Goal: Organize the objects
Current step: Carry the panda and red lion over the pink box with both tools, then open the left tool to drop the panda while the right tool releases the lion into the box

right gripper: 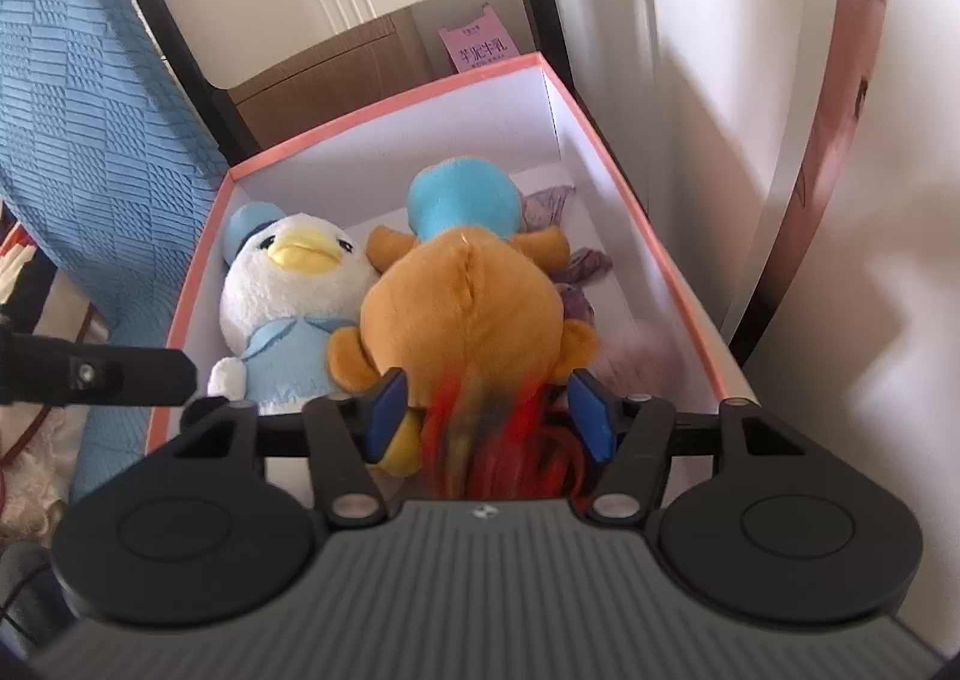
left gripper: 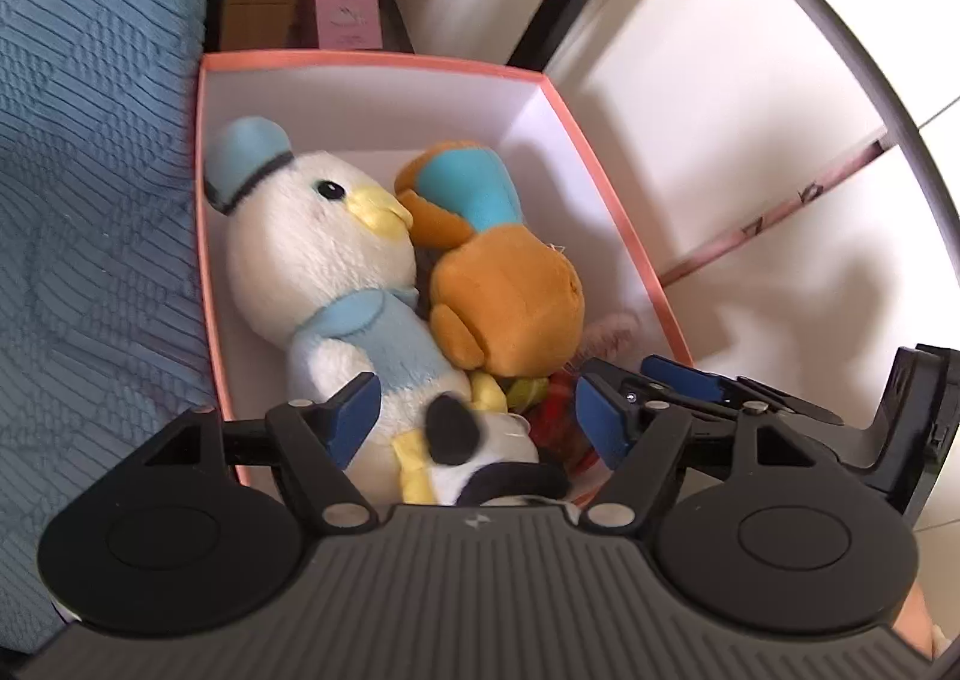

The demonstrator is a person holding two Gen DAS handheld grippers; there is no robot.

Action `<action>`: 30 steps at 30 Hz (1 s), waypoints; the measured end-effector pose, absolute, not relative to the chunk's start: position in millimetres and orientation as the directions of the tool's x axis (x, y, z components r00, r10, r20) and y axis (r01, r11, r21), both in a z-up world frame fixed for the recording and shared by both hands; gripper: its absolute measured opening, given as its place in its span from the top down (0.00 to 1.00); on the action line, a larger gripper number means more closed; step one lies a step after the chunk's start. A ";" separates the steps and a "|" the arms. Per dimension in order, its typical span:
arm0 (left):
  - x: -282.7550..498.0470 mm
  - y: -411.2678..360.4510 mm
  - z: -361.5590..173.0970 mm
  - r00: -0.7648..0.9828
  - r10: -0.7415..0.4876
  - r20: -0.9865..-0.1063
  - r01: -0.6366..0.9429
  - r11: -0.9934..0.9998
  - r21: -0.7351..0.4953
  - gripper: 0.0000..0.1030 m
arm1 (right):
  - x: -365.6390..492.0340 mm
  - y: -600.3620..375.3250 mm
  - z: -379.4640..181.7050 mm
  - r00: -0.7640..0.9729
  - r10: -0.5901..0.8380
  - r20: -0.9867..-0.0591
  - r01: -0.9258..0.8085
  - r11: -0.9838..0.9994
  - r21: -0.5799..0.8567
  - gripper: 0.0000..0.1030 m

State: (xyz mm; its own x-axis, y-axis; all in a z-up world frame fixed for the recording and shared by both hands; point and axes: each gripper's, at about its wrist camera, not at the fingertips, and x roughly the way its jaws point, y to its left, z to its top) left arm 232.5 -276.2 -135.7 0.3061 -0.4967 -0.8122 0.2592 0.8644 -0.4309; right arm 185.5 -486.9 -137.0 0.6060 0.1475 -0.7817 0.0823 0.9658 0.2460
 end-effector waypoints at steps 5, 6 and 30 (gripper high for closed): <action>228.2 -261.4 -109.9 0.325 -0.509 -0.797 0.254 0.859 -0.445 0.26 | 186.3 -483.0 -101.9 0.650 0.131 -0.748 0.076 0.969 0.235 0.38; 226.4 -257.8 -102.4 0.336 -0.508 -0.793 0.258 0.860 -0.441 0.26 | 186.0 -480.7 -91.5 0.664 0.128 -0.737 0.068 0.971 0.229 0.38; 123.1 -149.2 23.2 0.562 -0.527 -0.637 0.312 0.849 -0.427 0.10 | 92.6 -412.6 37.2 0.782 0.217 -0.584 -0.087 0.966 0.242 0.38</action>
